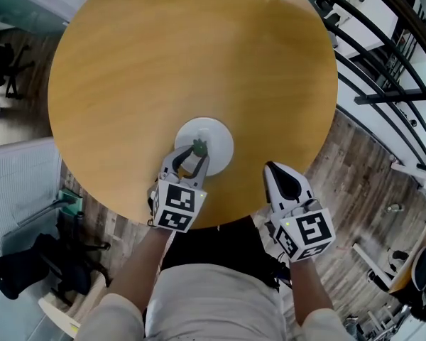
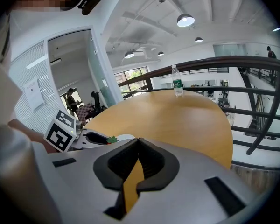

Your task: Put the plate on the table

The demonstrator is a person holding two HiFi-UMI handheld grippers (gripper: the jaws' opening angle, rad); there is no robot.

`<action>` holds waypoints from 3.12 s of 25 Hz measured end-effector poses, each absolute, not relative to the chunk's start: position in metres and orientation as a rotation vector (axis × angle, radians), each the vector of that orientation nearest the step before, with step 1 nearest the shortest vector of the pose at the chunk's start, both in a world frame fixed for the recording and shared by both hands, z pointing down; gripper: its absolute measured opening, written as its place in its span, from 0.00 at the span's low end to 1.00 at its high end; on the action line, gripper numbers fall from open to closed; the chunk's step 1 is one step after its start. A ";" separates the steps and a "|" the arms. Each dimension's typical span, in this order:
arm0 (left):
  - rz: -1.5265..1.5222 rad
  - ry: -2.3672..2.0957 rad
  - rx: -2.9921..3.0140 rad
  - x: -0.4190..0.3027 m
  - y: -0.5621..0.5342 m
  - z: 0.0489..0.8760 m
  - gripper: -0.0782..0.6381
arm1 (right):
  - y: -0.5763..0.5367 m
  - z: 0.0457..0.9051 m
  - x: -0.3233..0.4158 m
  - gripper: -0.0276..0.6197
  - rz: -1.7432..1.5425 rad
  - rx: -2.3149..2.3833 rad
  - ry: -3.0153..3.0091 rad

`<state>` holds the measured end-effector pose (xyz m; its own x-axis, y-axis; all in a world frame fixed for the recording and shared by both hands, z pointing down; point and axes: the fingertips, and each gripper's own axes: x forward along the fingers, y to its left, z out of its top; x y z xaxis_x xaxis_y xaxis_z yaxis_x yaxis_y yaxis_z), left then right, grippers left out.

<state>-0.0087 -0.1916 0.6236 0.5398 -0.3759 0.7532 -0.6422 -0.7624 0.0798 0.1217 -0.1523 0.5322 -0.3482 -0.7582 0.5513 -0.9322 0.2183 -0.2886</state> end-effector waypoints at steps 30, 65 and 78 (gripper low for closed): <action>1.351 -0.748 2.428 0.000 -0.193 0.659 0.34 | -0.146 0.549 0.120 0.07 0.926 1.582 -2.208; 0.642 -1.068 2.443 -0.071 -0.137 0.443 0.14 | -0.120 0.446 0.085 0.07 0.678 1.423 -2.324; 0.517 -1.114 2.467 -0.084 -0.112 0.402 0.14 | -0.118 0.392 0.079 0.07 0.561 1.459 -2.395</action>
